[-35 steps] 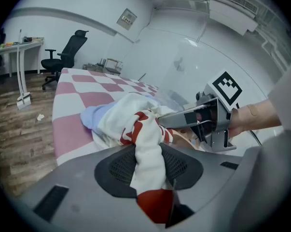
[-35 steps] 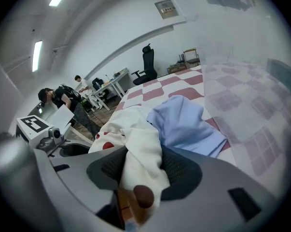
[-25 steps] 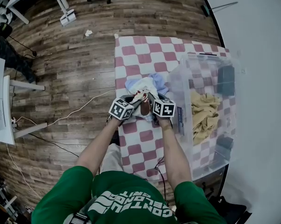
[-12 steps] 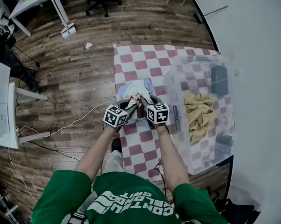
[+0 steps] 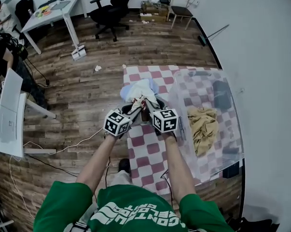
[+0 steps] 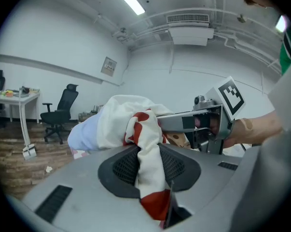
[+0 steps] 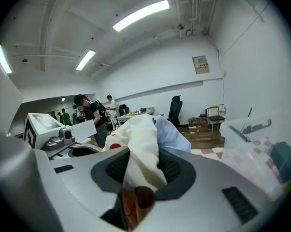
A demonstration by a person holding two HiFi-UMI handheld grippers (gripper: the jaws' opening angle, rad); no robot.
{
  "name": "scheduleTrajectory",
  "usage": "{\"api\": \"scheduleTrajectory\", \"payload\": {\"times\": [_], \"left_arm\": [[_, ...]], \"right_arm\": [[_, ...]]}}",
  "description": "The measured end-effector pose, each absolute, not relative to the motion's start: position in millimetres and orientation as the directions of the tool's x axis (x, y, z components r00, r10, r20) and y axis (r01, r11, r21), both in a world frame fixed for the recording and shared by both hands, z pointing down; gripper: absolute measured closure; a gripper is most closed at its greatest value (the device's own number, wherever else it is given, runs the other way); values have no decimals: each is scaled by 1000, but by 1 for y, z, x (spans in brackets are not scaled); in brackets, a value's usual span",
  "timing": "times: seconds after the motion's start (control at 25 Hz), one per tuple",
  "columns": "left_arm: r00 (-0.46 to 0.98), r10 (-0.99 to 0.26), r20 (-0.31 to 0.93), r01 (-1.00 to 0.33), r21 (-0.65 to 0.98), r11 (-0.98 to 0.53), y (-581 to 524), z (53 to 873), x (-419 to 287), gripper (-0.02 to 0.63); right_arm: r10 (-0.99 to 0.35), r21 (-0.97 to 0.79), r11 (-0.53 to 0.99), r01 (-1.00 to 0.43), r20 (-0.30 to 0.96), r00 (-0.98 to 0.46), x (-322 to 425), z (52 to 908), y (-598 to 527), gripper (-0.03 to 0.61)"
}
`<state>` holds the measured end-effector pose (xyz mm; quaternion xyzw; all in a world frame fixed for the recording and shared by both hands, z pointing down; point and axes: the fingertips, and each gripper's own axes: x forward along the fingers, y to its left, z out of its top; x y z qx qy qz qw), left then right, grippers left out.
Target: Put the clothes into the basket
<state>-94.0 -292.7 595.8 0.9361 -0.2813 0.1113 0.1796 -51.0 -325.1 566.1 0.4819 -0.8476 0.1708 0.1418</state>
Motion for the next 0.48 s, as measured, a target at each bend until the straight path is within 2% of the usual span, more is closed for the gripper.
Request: {"api": "scheduleTrajectory", "payload": {"times": [0.48], "left_arm": [[828,-548,116,-556,49,-830,-264,436,-85,515]], "right_arm": [[-846,-8,515,-857,158,-509,-43,399,-288,459]]}}
